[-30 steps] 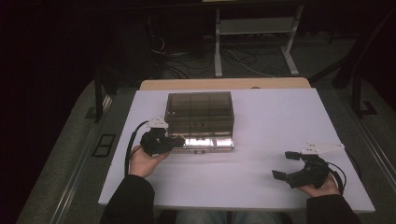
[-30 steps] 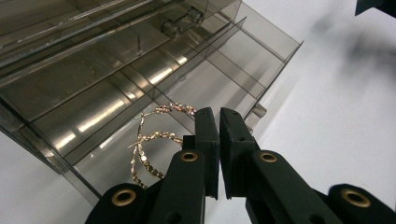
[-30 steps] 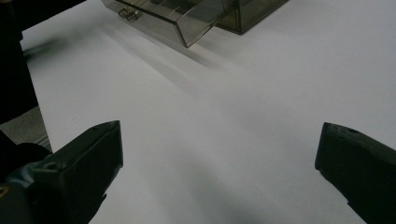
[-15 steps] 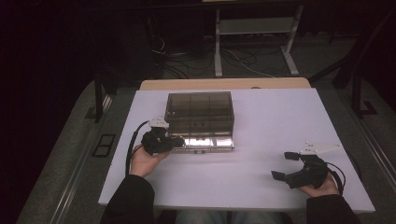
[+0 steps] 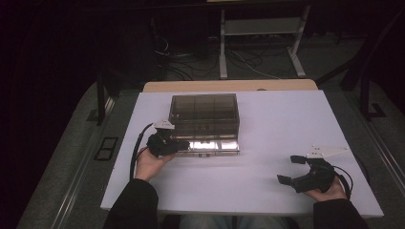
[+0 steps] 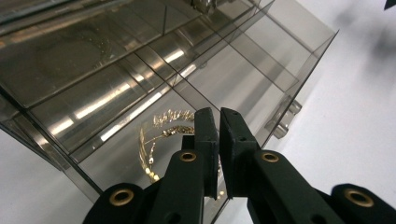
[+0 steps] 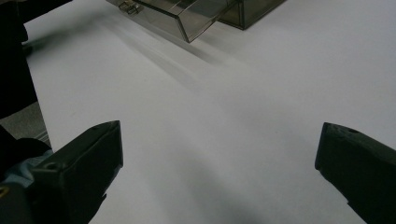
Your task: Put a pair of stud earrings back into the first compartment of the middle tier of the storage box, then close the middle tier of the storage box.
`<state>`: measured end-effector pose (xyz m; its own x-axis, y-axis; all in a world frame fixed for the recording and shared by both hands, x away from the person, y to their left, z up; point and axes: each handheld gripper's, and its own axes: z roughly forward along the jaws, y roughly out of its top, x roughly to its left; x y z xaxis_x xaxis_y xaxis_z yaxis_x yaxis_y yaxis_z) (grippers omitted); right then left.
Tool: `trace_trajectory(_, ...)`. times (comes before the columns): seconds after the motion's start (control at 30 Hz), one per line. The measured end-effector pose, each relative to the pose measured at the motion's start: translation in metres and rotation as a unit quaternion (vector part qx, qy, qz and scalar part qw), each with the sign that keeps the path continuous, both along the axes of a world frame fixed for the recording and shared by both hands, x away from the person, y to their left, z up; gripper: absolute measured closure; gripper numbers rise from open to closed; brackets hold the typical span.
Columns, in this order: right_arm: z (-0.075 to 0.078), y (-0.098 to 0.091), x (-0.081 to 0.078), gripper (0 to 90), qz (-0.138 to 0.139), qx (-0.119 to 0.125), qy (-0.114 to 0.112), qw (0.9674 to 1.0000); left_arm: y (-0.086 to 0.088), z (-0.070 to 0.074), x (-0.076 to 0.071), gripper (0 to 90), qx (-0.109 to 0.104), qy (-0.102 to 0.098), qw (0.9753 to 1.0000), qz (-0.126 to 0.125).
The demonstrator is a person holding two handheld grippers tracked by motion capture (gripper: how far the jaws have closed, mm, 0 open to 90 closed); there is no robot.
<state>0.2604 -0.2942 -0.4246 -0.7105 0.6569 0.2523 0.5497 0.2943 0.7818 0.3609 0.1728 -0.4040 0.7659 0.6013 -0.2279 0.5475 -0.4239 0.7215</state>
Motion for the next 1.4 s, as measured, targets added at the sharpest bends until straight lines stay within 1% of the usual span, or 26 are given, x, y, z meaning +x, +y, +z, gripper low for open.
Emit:
trace_trajectory(0.07, 0.000, 0.000, 0.000, 0.3, 0.000, 0.000, 0.000, 1.0000, 0.000, 0.002, -0.001, 84.2, -0.010, -0.001, 0.9999, 0.001)
trace_trajectory(0.17, 0.000, 0.000, 0.000, 0.3, 0.001, 0.000, 0.000, 1.0000, -0.001, 0.005, -0.004, 81.8, -0.017, -0.007, 0.9998, -0.001)
trace_trajectory(0.2, 0.000, 0.000, 0.000, 0.3, 0.001, 0.000, 0.000, 1.0000, -0.001, 0.006, -0.005, 80.3, -0.017, -0.010, 0.9998, -0.001)
trace_trajectory(0.3, 0.000, 0.000, 0.000, 0.3, 0.000, 0.000, -0.001, 1.0000, -0.002, 0.009, -0.007, 77.3, -0.028, -0.015, 0.9995, 0.000)
trace_trajectory(0.4, 0.000, 0.000, 0.000, 0.3, 0.000, 0.000, 0.000, 1.0000, -0.003, 0.012, -0.010, 70.4, -0.035, -0.020, 0.9992, -0.005)
trace_trajectory(0.47, 0.000, 0.000, 0.000, 0.3, 0.000, 0.000, 0.000, 1.0000, -0.004, 0.014, -0.013, 65.3, -0.033, -0.027, 0.9991, -0.006)
trace_trajectory(0.53, 0.000, 0.000, 0.000, 0.3, 0.000, 0.000, 0.001, 1.0000, -0.006, 0.017, -0.016, 59.1, -0.032, -0.041, 0.9987, -0.002)
trace_trajectory(0.6, 0.000, 0.000, 0.000, 0.3, 0.000, 0.001, 0.000, 1.0000, -0.007, 0.019, -0.020, 55.1, -0.041, -0.047, 0.9980, 0.001)
trace_trajectory(0.7, 0.000, -0.001, 0.000, 0.3, 0.001, 0.000, -0.001, 1.0000, -0.011, 0.022, -0.025, 49.6, -0.058, -0.055, 0.9967, -0.011)
trace_trajectory(0.8, 0.000, -0.001, 0.000, 0.3, 0.001, 0.000, 0.000, 1.0000, -0.016, 0.024, -0.030, 42.6, -0.062, -0.057, 0.9962, -0.022)
trace_trajectory(0.9, 0.000, -0.001, 0.000, 0.3, 0.000, 0.001, -0.001, 1.0000, -0.022, 0.025, -0.035, 38.1, -0.068, -0.057, 0.9955, -0.034)
trace_trajectory(1.1, 0.000, -0.001, 0.000, 0.3, 0.001, 0.000, -0.001, 1.0000, -0.032, 0.024, -0.041, 33.8, -0.080, -0.055, 0.9940, -0.051)
trace_trajectory(1.17, 0.000, -0.001, 0.000, 0.3, 0.000, 0.001, -0.001, 1.0000, -0.035, 0.025, -0.042, 32.9, -0.077, -0.057, 0.9939, -0.055)
trace_trajectory(1.27, 0.000, -0.001, 0.001, 0.3, 0.000, 0.001, -0.001, 1.0000, -0.038, 0.025, -0.044, 31.7, -0.079, -0.057, 0.9935, -0.059)
trace_trajectory(1.3, 0.000, -0.001, 0.001, 0.3, 0.000, 0.001, -0.001, 1.0000, -0.039, 0.025, -0.045, 31.3, -0.081, -0.055, 0.9933, -0.061)
trace_trajectory(1.4, 0.000, -0.001, 0.000, 0.3, 0.000, 0.000, -0.001, 1.0000, -0.042, 0.024, -0.047, 28.8, -0.079, -0.053, 0.9931, -0.069)
